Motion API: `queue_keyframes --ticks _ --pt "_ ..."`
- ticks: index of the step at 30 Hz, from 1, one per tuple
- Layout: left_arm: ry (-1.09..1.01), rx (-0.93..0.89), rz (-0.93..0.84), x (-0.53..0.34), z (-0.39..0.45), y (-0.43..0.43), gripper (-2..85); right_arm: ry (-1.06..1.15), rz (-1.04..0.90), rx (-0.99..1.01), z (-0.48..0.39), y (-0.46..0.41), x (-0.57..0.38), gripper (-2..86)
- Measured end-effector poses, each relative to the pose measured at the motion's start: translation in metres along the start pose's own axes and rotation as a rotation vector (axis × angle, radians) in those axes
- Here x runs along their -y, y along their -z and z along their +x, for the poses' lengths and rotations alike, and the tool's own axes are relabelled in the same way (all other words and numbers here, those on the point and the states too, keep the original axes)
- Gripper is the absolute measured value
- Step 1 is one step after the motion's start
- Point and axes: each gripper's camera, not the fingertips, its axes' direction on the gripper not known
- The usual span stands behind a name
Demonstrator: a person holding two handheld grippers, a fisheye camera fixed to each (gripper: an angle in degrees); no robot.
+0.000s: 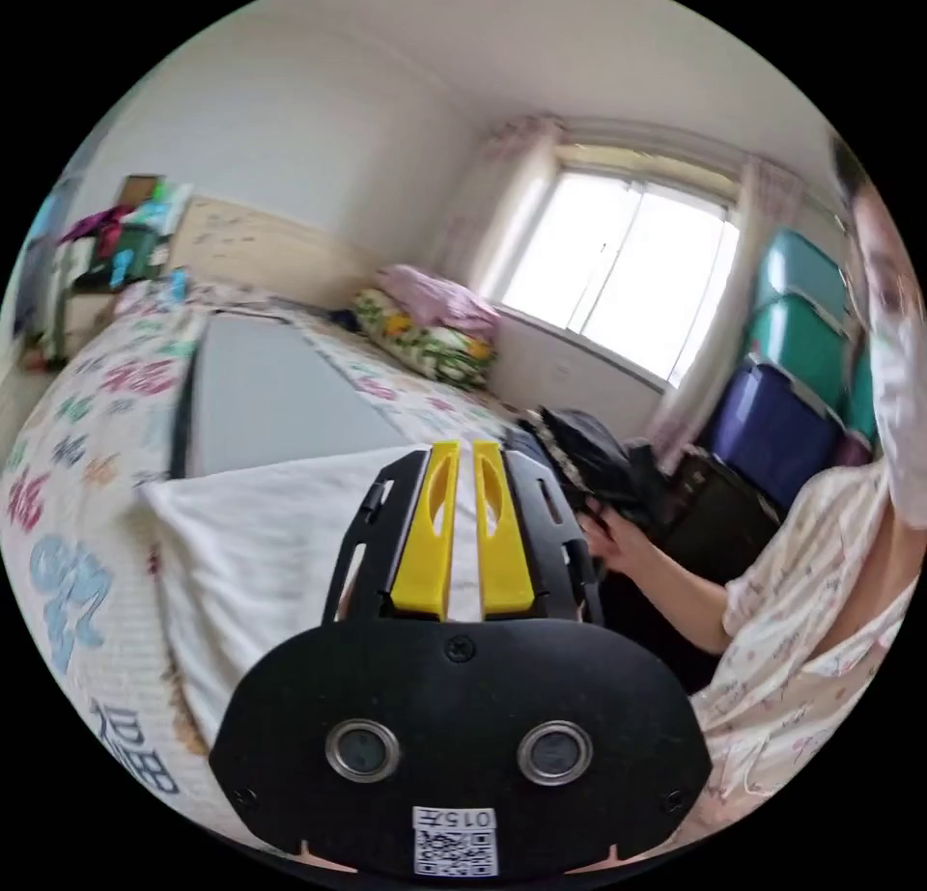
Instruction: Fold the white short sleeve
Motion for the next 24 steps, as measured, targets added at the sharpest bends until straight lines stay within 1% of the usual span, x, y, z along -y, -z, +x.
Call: queue_keyframes --ticks 2,3,5,8,10,13,17,20,24 --pt "0.206 0.098 0.071 -0.028 -0.098 0.044 2.1 0.108 -0.112 0.072 -0.033 -0.027 -0.02 6.1" --pt "0.243 0.112 0.072 -0.036 -0.119 0.05 2.5 0.159 -0.166 0.105 -0.054 -0.046 -0.033 6.5" --pt "0.413 0.176 0.051 -0.067 -0.194 0.057 7.5 0.234 -0.216 0.165 -0.083 -0.074 -0.056 7.1" --pt "0.513 0.237 0.015 -0.101 -0.248 0.046 9.2 0.39 -0.309 0.194 -0.127 -0.115 -0.099 8.7" --pt "0.568 0.208 0.007 -0.121 -0.274 0.035 9.5 0.477 -0.342 0.172 -0.144 -0.131 -0.126 9.3" --pt "0.588 0.176 -0.015 -0.144 -0.298 0.018 9.7 0.56 -0.398 0.133 -0.148 -0.15 -0.167 9.7" --pt "0.497 0.296 -0.066 -0.139 -0.292 0.003 10.0 0.61 -0.463 0.076 -0.129 -0.161 -0.214 9.8" --pt "0.45 0.366 -0.179 -0.14 -0.291 -0.027 11.1 0.64 -0.519 0.027 -0.111 -0.166 -0.243 9.3" --pt "0.432 0.408 -0.242 -0.148 -0.287 -0.048 10.2 0.58 -0.58 0.05 -0.078 -0.162 -0.268 6.4"
